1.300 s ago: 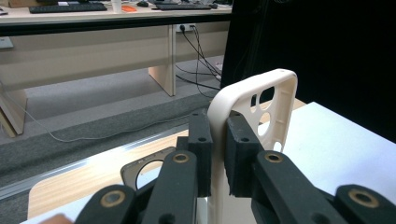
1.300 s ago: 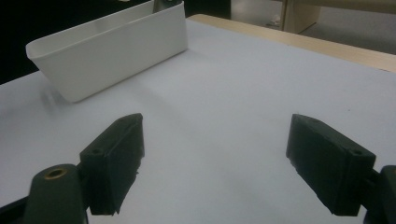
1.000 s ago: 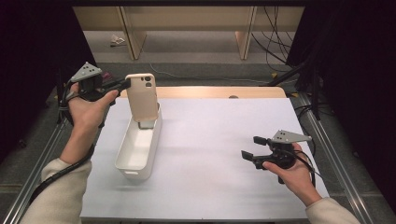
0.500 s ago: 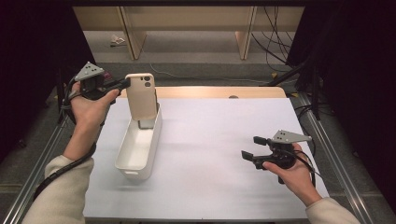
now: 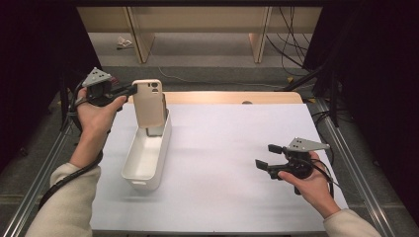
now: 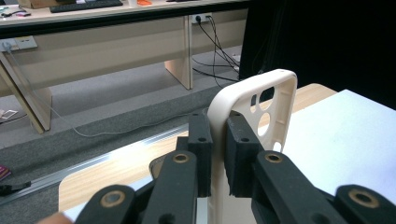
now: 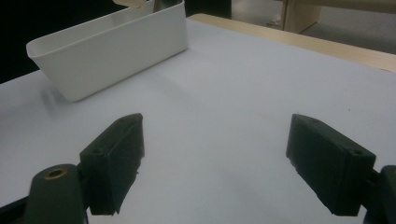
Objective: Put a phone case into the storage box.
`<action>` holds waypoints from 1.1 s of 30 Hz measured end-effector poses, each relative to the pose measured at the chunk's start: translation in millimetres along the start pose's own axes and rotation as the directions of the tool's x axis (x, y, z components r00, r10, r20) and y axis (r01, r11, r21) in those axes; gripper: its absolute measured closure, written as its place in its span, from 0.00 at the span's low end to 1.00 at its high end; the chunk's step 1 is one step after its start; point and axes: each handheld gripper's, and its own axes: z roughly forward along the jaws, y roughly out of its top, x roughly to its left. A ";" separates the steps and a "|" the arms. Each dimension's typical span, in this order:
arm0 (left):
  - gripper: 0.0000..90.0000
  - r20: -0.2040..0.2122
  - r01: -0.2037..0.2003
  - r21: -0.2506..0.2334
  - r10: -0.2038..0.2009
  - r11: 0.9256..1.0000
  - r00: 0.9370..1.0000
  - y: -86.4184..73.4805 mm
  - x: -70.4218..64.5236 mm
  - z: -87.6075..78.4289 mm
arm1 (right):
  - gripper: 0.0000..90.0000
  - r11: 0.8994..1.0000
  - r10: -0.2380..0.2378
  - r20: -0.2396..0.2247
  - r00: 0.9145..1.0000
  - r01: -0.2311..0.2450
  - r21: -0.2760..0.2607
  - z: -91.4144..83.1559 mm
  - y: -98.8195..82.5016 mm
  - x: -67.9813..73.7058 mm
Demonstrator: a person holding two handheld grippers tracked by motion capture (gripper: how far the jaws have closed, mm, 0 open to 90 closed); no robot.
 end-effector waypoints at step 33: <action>0.91 0.031 -0.011 0.044 0.010 0.999 0.999 -36.4 17.0 31.0 | 0.22 1.000 0.001 -0.002 1.000 -0.001 0.002 0.2 -0.2 0.2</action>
